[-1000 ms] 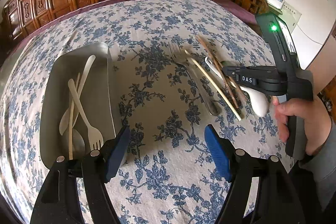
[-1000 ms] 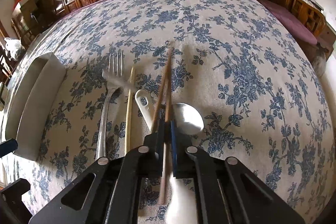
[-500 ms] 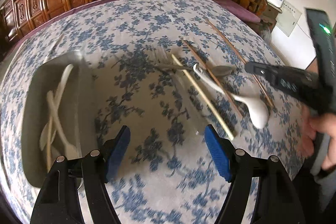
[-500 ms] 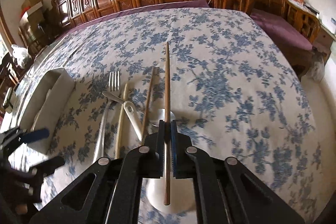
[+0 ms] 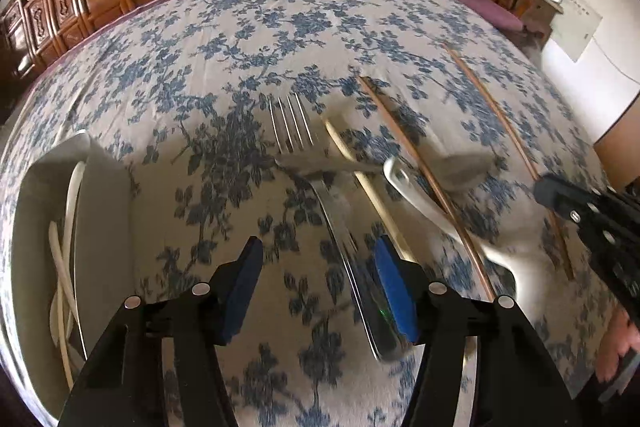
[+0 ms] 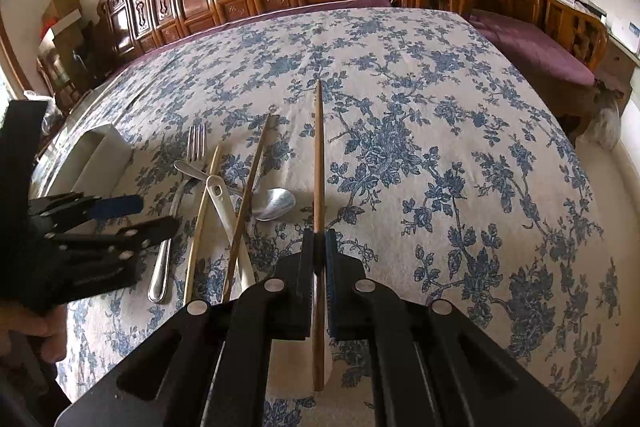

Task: Organize utensils
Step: 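Grasp the metal fork with the left tool while the right tool holds the chopstick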

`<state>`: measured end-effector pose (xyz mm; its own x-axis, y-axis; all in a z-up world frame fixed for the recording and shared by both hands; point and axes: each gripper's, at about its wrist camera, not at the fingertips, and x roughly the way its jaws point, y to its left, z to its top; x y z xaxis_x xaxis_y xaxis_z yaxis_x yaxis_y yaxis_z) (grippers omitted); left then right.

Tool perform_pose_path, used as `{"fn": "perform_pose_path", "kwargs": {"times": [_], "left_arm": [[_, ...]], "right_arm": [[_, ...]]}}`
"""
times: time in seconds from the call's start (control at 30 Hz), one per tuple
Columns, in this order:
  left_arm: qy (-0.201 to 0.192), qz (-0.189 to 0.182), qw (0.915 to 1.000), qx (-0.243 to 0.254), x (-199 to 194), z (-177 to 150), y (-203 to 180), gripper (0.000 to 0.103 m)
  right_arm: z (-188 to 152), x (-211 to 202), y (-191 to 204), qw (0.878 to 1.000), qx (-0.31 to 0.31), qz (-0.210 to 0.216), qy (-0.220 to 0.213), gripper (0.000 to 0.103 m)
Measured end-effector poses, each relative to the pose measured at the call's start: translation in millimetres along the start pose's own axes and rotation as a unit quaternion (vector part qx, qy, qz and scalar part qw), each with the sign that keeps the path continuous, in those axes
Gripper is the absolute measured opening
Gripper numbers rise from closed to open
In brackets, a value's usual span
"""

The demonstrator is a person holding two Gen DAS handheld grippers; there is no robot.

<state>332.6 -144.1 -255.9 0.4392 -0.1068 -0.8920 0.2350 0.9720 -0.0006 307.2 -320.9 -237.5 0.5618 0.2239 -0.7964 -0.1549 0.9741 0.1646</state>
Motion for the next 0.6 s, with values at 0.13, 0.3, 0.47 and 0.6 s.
{"fn": "perform_pose_path", "kwargs": {"times": [0.13, 0.3, 0.47, 0.6], "left_arm": [[0.007, 0.021, 0.9998, -0.001, 8, 14, -2, 0.055], [0.02, 0.024, 0.9994, -0.017, 18, 23, 3, 0.05], [0.018, 0.025, 0.9991, -0.028, 17, 27, 10, 0.008], [0.015, 0.033, 0.9989, -0.031, 9, 27, 20, 0.006]], "right_arm": [[0, -1, -1, 1.0, 0.004, 0.007, -0.002, 0.007], [0, -2, -2, 1.0, 0.011, 0.011, -0.003, 0.007], [-2, -1, 2, 1.0, 0.004, 0.015, -0.001, 0.007], [-2, -2, 6, 1.0, 0.003, 0.021, -0.003, 0.007]]}}
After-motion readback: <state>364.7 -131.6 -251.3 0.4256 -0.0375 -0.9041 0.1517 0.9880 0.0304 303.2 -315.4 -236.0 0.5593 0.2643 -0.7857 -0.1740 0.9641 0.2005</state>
